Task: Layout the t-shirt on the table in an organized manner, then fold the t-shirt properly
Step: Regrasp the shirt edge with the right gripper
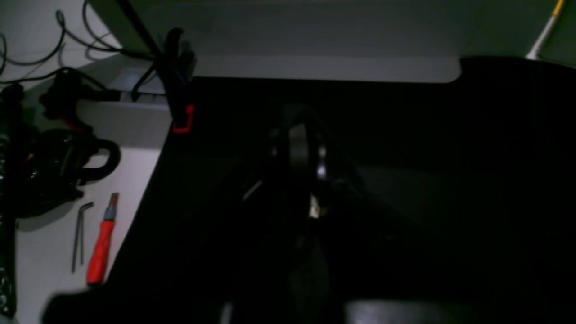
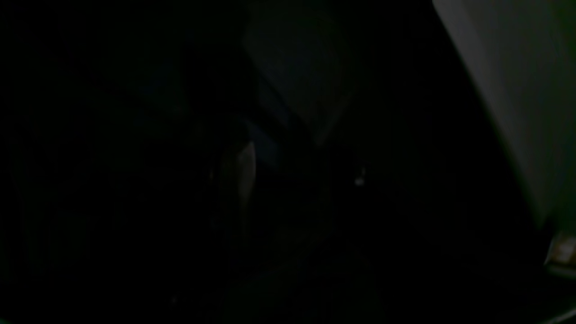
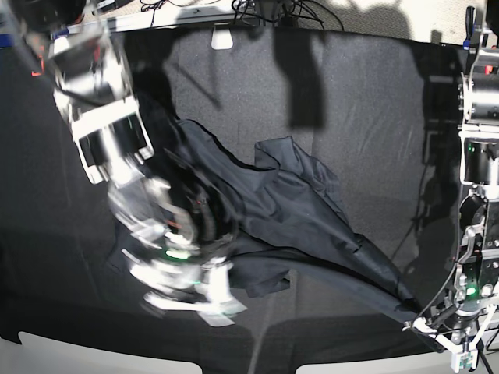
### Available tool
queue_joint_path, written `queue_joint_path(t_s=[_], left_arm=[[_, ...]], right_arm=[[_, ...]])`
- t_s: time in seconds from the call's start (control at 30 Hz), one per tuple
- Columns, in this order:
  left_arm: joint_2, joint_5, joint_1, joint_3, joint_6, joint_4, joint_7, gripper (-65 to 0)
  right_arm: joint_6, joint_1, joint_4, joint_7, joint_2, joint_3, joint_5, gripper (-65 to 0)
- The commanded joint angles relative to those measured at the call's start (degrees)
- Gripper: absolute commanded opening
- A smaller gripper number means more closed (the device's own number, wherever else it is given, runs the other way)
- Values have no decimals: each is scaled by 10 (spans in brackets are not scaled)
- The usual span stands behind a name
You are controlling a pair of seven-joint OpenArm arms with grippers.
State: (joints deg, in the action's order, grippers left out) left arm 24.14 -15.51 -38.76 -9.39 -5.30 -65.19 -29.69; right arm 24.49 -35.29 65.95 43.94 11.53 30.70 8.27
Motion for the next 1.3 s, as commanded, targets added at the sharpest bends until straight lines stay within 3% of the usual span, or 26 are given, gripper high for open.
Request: queue_joint_path(t_s=[0.0,0.17,0.33,0.47,0.57,0.7,0.83,1.0,1.13,1.27], left_arm=[[6,4,-22,3,6,-10,18,-650],[6,4,-22,3,6,-10,18,-650],[6,4,-22,3,6,-10,18,-650],[6,4,-22,3,6,-10,18,-650],[7,4,-22,3,6,-10,18,-650],[6,4,-22,3,6,-10,18,-650],[6,4,-22,3,6,-10,18,-650],[6,4,-22,3,6,-10,18,-650],[6,4,-22,3,6,-10,18,-650],[6,4,-22,3,6,-10,18,-650]], right_arm=[[17,-28,1,3,2,24,4,-390],[34,-45,-3,8,5,148,23,-390],[34,-45,-3,28,5,200,27,-390],[0,-45,-3,28,5,198,38,-390],[-7,-45,-5,20,5,198,37,-393],[-16,-45,-27,-26,5,198,38,-461],[-65,-45,-63,-58,3,198,58,-461],[-76,-47,-111,-71,-9,198,94,-461],[-127,-47,-136,-104,-14,198,113,-461],[-131,-47,-136,-106,-14,198,113,-462]])
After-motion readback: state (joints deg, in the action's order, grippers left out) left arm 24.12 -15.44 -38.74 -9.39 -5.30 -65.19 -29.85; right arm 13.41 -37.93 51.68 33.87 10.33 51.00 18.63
